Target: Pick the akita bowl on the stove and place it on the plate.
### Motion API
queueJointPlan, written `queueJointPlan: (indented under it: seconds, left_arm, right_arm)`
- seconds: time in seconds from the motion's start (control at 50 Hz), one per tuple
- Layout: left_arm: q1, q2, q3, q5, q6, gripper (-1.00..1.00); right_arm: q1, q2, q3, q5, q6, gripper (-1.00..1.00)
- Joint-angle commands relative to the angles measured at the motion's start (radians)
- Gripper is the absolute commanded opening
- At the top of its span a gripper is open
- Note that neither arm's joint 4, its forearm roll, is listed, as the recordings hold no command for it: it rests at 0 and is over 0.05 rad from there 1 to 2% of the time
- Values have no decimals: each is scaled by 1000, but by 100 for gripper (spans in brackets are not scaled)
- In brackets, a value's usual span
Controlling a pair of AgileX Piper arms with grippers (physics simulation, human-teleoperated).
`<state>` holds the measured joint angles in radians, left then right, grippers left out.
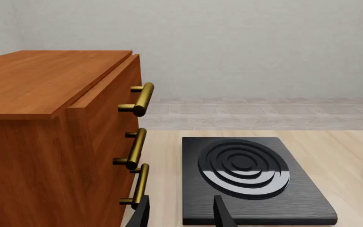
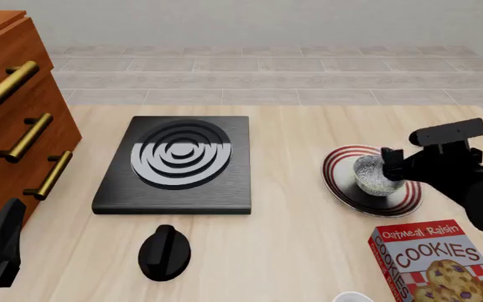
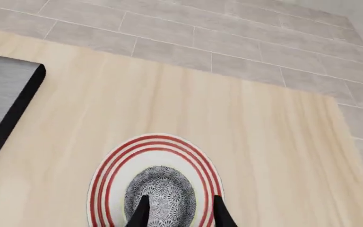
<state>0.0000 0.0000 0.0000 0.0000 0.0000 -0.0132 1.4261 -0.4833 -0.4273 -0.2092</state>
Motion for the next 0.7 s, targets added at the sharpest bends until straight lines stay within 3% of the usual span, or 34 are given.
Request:
queueJointPlan:
  seconds: [0.02,0.4,0.5,0.58,0.7]
  left_arm:
    - [0,0,0,0,0,100]
    - [0,0,0,0,0,100]
    - [0,0,0,0,0,100]
    - [0,0,0,0,0,100]
    - [0,0,0,0,0,100]
  right_arm:
    - [53,-207,48,26,-89,100]
    - [72,-336,105,54,-76,100]
    - [71,-400,158,16,-86,100]
    - [70,-438,210,-34,-147,100]
    - [57,-476,280,-103,-154,100]
